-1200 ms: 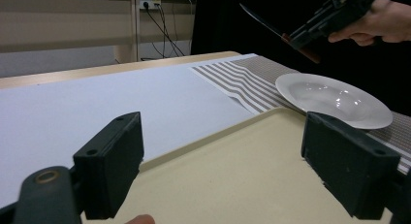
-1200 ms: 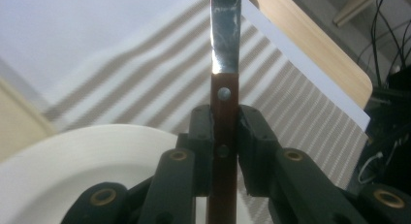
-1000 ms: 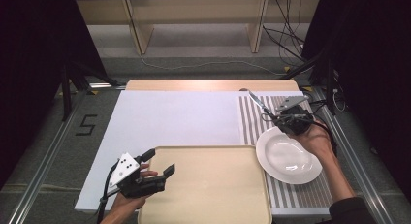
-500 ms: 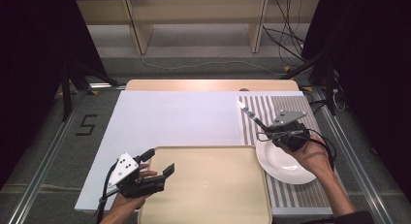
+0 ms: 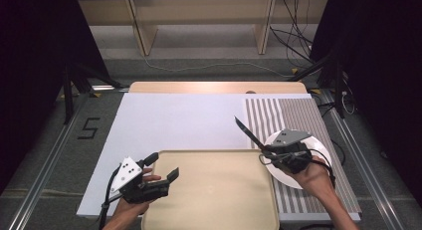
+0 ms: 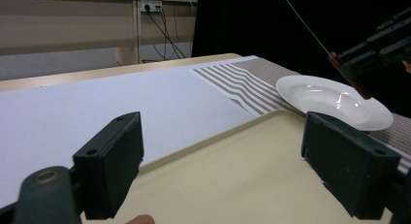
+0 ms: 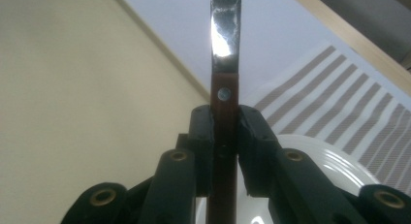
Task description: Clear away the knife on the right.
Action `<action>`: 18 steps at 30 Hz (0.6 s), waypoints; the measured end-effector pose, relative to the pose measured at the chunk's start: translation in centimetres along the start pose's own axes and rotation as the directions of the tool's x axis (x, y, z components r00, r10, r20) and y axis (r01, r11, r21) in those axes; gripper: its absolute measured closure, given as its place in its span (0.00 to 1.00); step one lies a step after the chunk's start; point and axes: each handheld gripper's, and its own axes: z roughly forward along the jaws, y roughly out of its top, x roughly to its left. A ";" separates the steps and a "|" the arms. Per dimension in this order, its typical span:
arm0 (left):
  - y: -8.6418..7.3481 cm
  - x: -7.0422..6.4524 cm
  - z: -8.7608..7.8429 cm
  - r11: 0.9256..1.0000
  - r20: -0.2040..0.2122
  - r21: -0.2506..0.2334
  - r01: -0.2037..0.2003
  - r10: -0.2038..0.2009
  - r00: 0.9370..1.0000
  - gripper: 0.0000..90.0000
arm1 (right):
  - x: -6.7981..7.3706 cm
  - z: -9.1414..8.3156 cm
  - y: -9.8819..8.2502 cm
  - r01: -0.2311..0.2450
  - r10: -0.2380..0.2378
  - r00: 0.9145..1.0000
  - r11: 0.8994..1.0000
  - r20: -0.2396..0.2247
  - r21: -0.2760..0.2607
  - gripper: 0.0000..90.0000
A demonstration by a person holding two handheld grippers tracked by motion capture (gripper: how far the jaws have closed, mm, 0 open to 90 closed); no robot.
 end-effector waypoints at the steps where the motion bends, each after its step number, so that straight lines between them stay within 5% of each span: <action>1: 0.0 0.0 0.0 1.000 -0.001 0.000 0.000 0.000 1.000 0.17 | 0.3 0.0 -0.1 -0.001 0.001 1.000 1.000 -0.003 -0.001 0.86; 18: 0.0 0.0 -0.1 1.000 -0.001 0.001 -0.009 0.009 1.000 0.17 | 3.9 0.5 -1.2 -0.044 0.046 0.990 0.999 -0.131 0.015 0.86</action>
